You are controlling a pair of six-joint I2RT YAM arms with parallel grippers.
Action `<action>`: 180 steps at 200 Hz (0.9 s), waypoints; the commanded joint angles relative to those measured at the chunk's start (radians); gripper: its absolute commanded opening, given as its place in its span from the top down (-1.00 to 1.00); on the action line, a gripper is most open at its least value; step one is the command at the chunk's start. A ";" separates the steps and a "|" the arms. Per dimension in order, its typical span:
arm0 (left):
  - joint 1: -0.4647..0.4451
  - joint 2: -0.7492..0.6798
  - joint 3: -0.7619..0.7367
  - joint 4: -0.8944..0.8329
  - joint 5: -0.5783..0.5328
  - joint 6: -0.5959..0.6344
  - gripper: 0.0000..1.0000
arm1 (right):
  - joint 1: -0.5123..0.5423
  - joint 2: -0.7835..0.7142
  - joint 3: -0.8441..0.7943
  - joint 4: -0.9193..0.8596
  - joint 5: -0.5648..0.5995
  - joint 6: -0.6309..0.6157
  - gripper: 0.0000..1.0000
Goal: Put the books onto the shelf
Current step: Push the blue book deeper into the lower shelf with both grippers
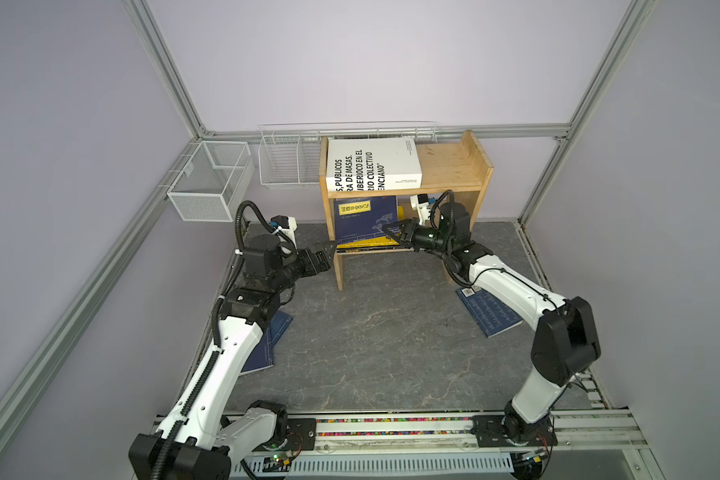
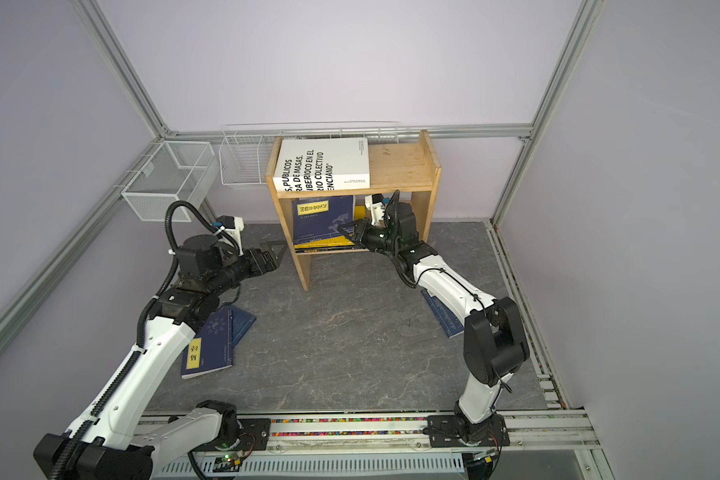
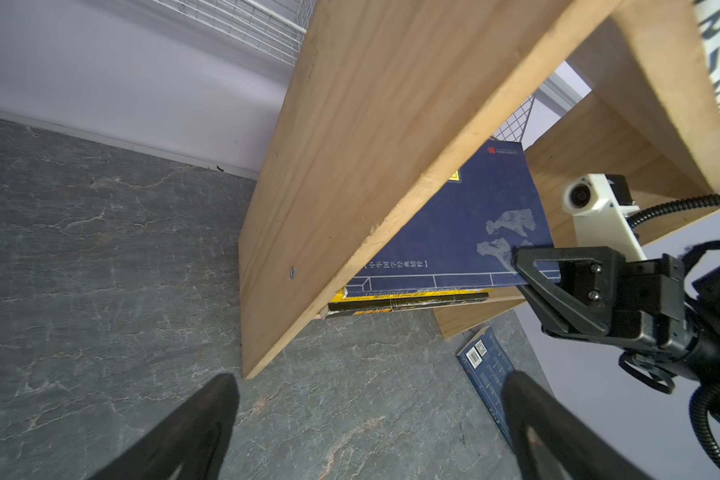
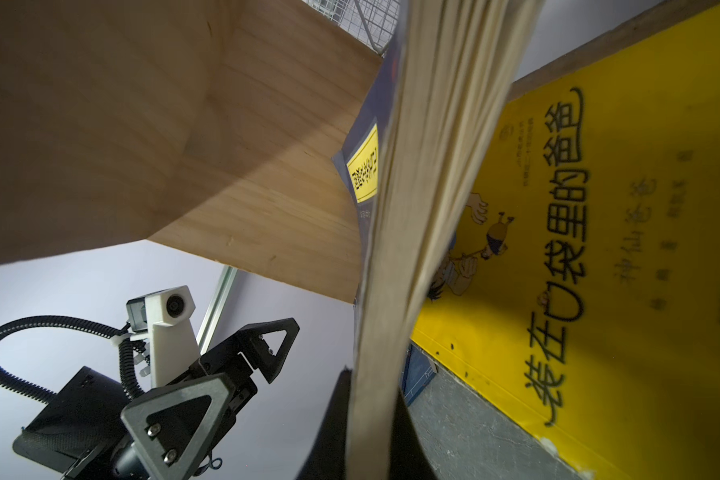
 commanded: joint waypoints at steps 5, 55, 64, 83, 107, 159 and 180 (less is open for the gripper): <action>0.005 0.018 -0.004 0.047 0.036 0.006 -0.99 | 0.002 0.038 0.039 -0.009 -0.012 -0.030 0.86; 0.004 0.074 -0.019 0.101 -0.003 -0.033 -0.99 | -0.011 0.068 0.031 -0.007 -0.007 -0.014 0.87; 0.004 0.085 -0.029 0.126 -0.039 -0.073 -0.99 | -0.013 0.068 0.031 -0.010 -0.004 -0.013 0.86; 0.003 0.128 -0.039 0.173 -0.102 -0.135 -0.99 | -0.012 0.067 0.029 -0.015 -0.005 -0.016 0.86; -0.011 0.176 -0.041 0.239 -0.162 -0.167 -0.99 | -0.014 0.060 0.026 -0.043 -0.002 -0.034 0.86; -0.114 0.260 -0.040 0.361 -0.335 -0.169 -0.99 | -0.014 0.077 0.030 -0.055 0.000 -0.035 0.86; -0.135 0.301 -0.051 0.386 -0.420 -0.192 -0.99 | -0.014 0.080 0.030 -0.056 0.000 -0.035 0.86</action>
